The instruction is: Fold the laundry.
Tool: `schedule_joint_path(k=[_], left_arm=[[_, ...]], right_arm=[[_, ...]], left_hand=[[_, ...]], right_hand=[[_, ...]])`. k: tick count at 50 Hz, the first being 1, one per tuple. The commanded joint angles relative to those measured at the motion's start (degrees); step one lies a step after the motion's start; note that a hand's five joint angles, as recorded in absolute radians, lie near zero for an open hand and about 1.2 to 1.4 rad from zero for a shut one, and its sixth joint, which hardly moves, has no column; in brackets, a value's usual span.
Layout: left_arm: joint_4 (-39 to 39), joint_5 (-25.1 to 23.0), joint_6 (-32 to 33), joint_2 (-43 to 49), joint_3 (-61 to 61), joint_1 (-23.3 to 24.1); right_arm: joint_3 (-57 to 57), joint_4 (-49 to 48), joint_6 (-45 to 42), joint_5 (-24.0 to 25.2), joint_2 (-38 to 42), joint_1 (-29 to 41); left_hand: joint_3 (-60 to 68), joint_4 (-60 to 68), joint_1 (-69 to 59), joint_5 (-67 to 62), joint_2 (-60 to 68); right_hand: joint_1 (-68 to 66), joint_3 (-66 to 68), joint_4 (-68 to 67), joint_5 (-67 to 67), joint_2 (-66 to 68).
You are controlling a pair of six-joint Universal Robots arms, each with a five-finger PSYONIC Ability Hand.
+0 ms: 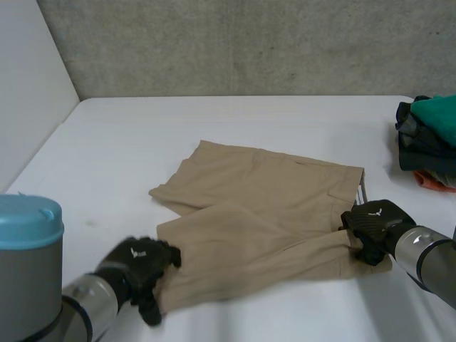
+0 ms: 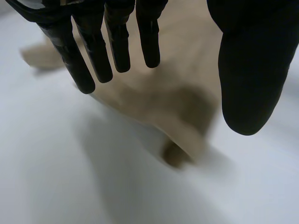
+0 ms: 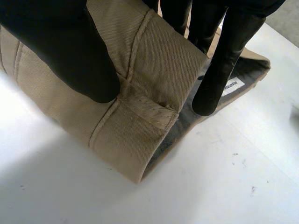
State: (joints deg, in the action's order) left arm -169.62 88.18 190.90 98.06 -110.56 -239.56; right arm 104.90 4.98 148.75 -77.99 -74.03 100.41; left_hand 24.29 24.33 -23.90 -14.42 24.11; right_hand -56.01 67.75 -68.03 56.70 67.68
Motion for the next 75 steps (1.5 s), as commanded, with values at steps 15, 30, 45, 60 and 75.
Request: schedule_joint_path(k=[15, 30, 45, 60, 75], left_arm=[[5.5, 4.9, 13.6, 0.1, 2.2, 4.7], [-8.8, 7.2, 23.5, 12.7, 19.7, 5.5], [-35.7, 7.8, 37.4, 45.5, 55.6, 4.5], [-42.8, 4.1, 39.6, 57.4, 69.3, 4.3], [-42.3, 4.0, 24.0, 32.5, 37.9, 3.8]], right_arm=[[3.6, 14.2, -14.9, 0.0, -7.6, -0.3], [-2.6, 10.5, -16.8, -0.4, -3.0, -2.3], [-18.8, -16.4, -11.6, -13.6, 13.3, 3.8], [-26.7, -31.3, -14.4, -18.8, 23.8, 5.8], [-12.7, -5.7, 0.1, -7.6, 4.3, 2.0]], left_hand=[[55.7, 55.7, -56.1, -55.6, 55.9], [55.7, 55.7, -56.1, -55.6, 55.9], [55.7, 55.7, -56.1, -55.6, 55.9], [-14.3, -14.3, 13.9, 14.4, -14.1], [-14.3, -14.3, 13.9, 14.4, -14.1]], right_hand=[[-24.0, 12.2, -12.0, 13.3, 12.3], [-24.0, 12.2, -12.0, 13.3, 12.3], [-24.0, 12.2, -12.0, 13.3, 12.3], [46.0, -57.8, 58.0, -56.7, -57.7], [46.0, -57.8, 58.0, -56.7, -57.7]])
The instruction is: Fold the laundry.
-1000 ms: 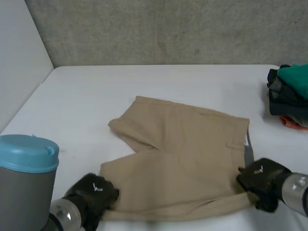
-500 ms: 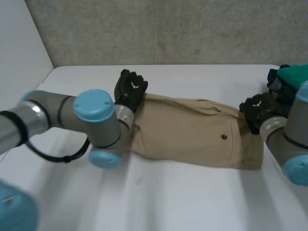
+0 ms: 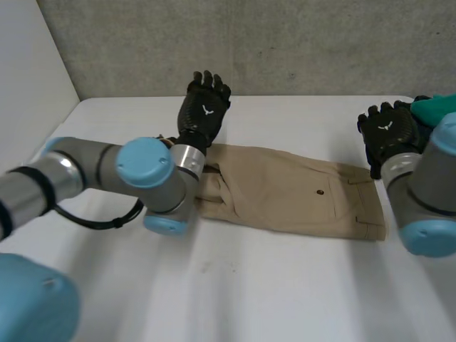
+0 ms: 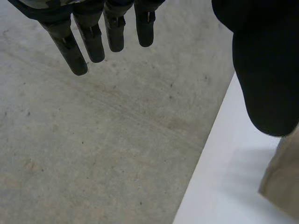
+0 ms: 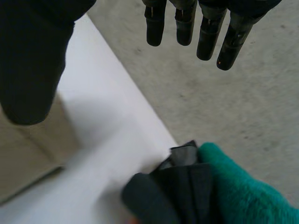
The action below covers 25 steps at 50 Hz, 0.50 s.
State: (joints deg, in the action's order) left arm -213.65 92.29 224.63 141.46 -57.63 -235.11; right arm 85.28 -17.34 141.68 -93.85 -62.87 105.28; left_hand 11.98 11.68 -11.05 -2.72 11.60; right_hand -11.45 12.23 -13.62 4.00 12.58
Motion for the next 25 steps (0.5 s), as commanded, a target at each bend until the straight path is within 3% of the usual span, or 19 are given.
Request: schedule_joint_path(k=[1, 10, 17, 25], left_arm=[[2.4, -0.1, -10.5, -11.7, -16.3, -0.8], [11.9, -0.4, -18.0, -16.4, -23.3, -3.8], [11.9, -0.6, -18.3, -13.4, -22.5, -4.6], [11.8, -0.1, -18.5, -10.7, -21.1, -5.5]], right_arm=[[7.8, 17.9, 7.9, 9.0, -6.9, -3.5], [15.2, 17.3, 10.9, 15.8, -7.1, -7.0], [15.9, 11.5, 10.8, 15.7, -5.3, -8.0], [15.4, 5.6, 9.8, 15.4, -0.4, -8.0]], left_hand=[[-2.0, -1.7, 1.1, 2.7, -1.6], [-1.3, -1.0, 0.3, 2.0, -0.9], [8.1, 8.4, -9.1, -7.4, 8.5], [8.8, 9.1, -9.8, -8.1, 9.2]], right_hand=[[1.5, -2.2, 3.6, -4.0, -2.6], [-4.2, 3.4, -2.0, 1.6, 3.0], [-11.2, 10.5, -9.1, 8.7, 10.1], [-24.2, 23.4, -22.0, 21.6, 23.1]])
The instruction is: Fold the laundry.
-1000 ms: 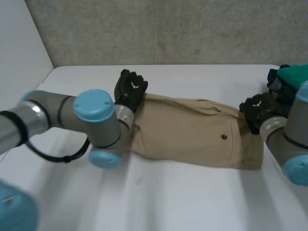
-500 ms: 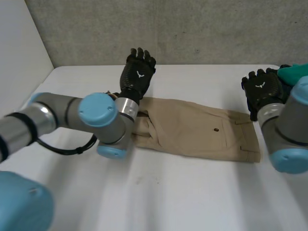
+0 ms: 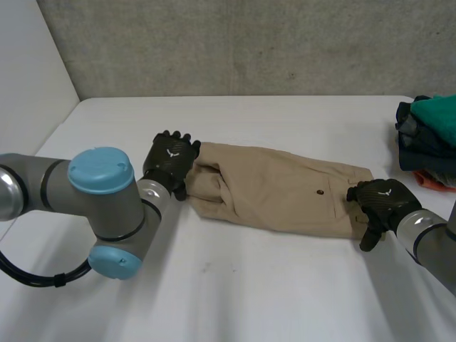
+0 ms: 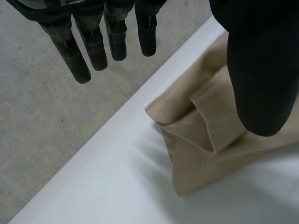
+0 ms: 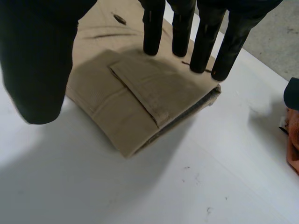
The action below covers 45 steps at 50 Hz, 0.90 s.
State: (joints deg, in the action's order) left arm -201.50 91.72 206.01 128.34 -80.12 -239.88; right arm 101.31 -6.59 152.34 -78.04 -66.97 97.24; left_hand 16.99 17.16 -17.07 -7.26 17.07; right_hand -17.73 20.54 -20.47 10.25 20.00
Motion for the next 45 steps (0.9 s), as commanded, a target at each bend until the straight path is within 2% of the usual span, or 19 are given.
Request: schedule_joint_path(k=[1, 4, 5, 6, 7, 12, 16, 20, 21, 24, 28, 29, 31, 35, 36, 40, 45], left_arm=[[-0.4, 0.5, 0.1, 2.4, 1.3, -0.9], [-0.2, 0.6, -0.2, 2.4, 0.9, -0.9], [-0.2, 0.6, -0.2, 2.3, 0.8, -0.8], [0.0, 0.6, -0.2, 1.8, 0.2, -0.8], [0.0, 0.7, -0.2, 1.5, -0.1, -0.8], [0.1, 0.6, -0.3, -2.0, -2.3, -0.6], [0.1, 0.6, -0.4, -5.9, -4.7, -0.6], [0.1, 0.5, -0.4, -9.9, -7.2, -0.8], [0.1, 0.5, -0.4, -10.5, -7.7, -0.9], [0.1, 0.5, -0.4, -12.8, -9.5, -0.9], [0.1, 0.4, -0.5, -14.3, -11.0, -1.3], [0.1, 0.4, -0.5, -14.7, -11.4, -1.3], [0.1, 0.5, -0.5, -14.8, -11.7, -1.2], [0.1, 0.5, -0.5, -14.8, -12.1, -1.1], [0.0, 0.5, -0.5, -14.8, -12.2, -1.0], [-0.1, 0.5, -0.5, -14.7, -12.3, -0.9], [-0.5, 0.5, -0.6, -14.6, -11.1, -0.5]], right_arm=[[-0.9, -6.4, -1.0, -0.4, 4.5, 0.1], [-1.6, -6.9, -1.3, -0.4, 5.9, 0.1], [-1.8, -6.9, -1.8, -0.5, 6.4, 0.1], [-1.9, -6.9, -1.9, -0.6, 6.4, 0.1], [-1.9, -7.0, -2.0, -0.9, 6.3, 0.0], [-1.5, -7.6, -3.1, -2.6, 5.0, -2.1], [-0.9, -6.2, -7.1, -2.6, -1.0, -5.4], [0.3, -4.0, -15.9, -2.3, -3.2, -10.5], [0.0, -3.7, -20.3, -2.2, -3.4, -11.9], [-0.5, -4.3, -25.9, -2.3, -3.5, -12.6], [-2.4, -5.4, -33.5, -1.9, -4.0, -8.8], [-4.0, -5.9, -35.7, -1.2, -3.8, -4.5], [-5.5, -6.4, -37.2, 0.0, -3.6, -0.2], [-8.8, -8.0, -38.8, 5.4, -1.8, 8.5], [-10.0, -8.8, -39.2, 8.7, 0.1, 11.1], [-11.2, -10.2, -41.7, 16.3, 4.3, 16.7], [-12.4, -10.1, -45.6, 21.4, 9.3, 21.9]], left_hand=[[3.8, 3.7, -3.7, -3.6, 3.7], [3.8, 3.7, -3.7, -3.6, 3.7], [3.8, 3.7, -3.7, -3.6, 3.7], [3.8, 3.7, -3.7, -3.6, 3.7], [3.8, 3.7, -3.7, -3.6, 3.7], [3.3, 3.2, -3.2, -3.1, 3.2], [2.3, 2.1, -2.2, -2.0, 2.2], [2.0, 1.8, -1.9, -1.7, 1.9], [1.8, 1.6, -1.7, -1.5, 1.7], [0.6, 0.5, -0.6, -0.4, 0.6], [0.3, 0.1, -0.2, 0.0, 0.2], [0.1, 0.0, 0.0, 0.1, 0.0], [0.1, 0.0, 0.0, 0.1, 0.0], [0.1, 0.0, 0.0, 0.1, 0.0], [0.1, 0.0, 0.0, 0.1, 0.0], [0.1, 0.0, 0.0, 0.1, 0.0], [0.1, 0.0, 0.0, 0.1, 0.0]], right_hand=[[-20.7, 17.9, -18.0, 18.2, 18.5], [-24.8, 22.0, -22.1, 22.3, 22.5], [-46.6, 43.8, -43.9, 44.1, 44.4], [-59.5, 56.7, -56.8, 57.0, 57.2], [-62.2, 59.4, -59.5, 59.7, 60.0], [-62.3, 59.5, -59.5, 59.8, 60.0], [-62.3, 59.5, -59.5, 59.8, 60.0], [-62.3, 59.5, -59.5, 59.8, 60.0], [-62.3, 59.5, -59.5, 59.8, 60.0], [-62.3, 59.5, -59.5, 59.8, 60.0], [-62.3, 59.5, -59.5, 59.8, 60.0], [-62.3, 59.5, -59.5, 59.8, 60.0], [-62.3, 59.5, -59.5, 59.8, 60.0], [-62.3, 59.5, -59.5, 59.8, 60.0], [-62.3, 59.5, -59.5, 59.8, 60.0], [-62.3, 59.5, -59.5, 59.8, 60.0], [-62.3, 59.5, -59.5, 59.8, 60.0]])
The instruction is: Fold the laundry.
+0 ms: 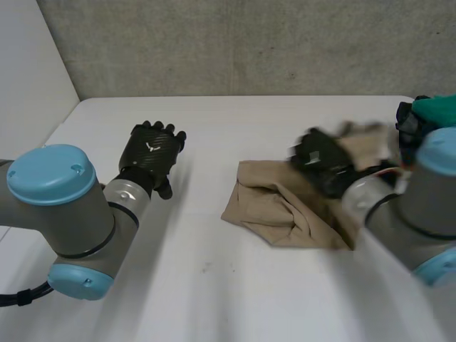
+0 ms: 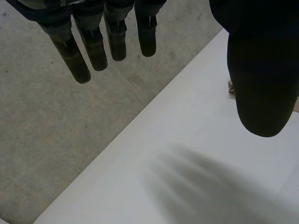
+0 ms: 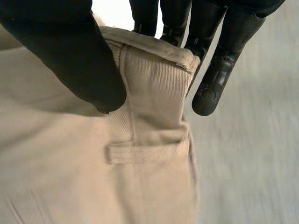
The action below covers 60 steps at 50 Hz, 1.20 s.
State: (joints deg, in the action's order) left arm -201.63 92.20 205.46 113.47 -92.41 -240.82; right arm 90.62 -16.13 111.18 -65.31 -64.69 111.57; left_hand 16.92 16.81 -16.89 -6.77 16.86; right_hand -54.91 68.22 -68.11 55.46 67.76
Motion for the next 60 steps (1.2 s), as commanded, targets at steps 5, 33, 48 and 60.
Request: schedule_joint_path(k=[5, 33, 48, 60], left_arm=[[-0.9, -0.1, -0.9, 1.0, 5.6, 1.8], [12.7, -7.1, -10.8, 29.6, 46.2, 17.0], [23.0, -0.8, -2.4, 34.4, 48.5, 14.5], [23.8, 2.5, 4.3, 36.6, 48.6, 14.5]], right_arm=[[-2.7, -0.2, -1.2, 6.8, 7.6, 8.8], [-10.3, 18.5, 58.8, -11.2, -1.1, -6.9], [-13.4, 18.2, 52.8, -11.3, 10.9, -5.9], [-17.2, 18.6, 46.9, -14.4, 16.1, -4.9]], left_hand=[[-1.0, -0.9, 1.0, 0.8, -0.9], [1.9, 2.0, -1.9, -2.0, 1.9], [3.4, 3.5, -3.4, -3.5, 3.5], [0.9, 1.0, -0.9, -1.0, 0.9]], right_hand=[[22.0, -35.3, 35.2, -32.6, -34.9], [44.9, -58.2, 58.1, -55.5, -57.8], [44.9, -58.2, 58.1, -55.5, -57.8], [44.9, -58.2, 58.1, -55.5, -57.8]])
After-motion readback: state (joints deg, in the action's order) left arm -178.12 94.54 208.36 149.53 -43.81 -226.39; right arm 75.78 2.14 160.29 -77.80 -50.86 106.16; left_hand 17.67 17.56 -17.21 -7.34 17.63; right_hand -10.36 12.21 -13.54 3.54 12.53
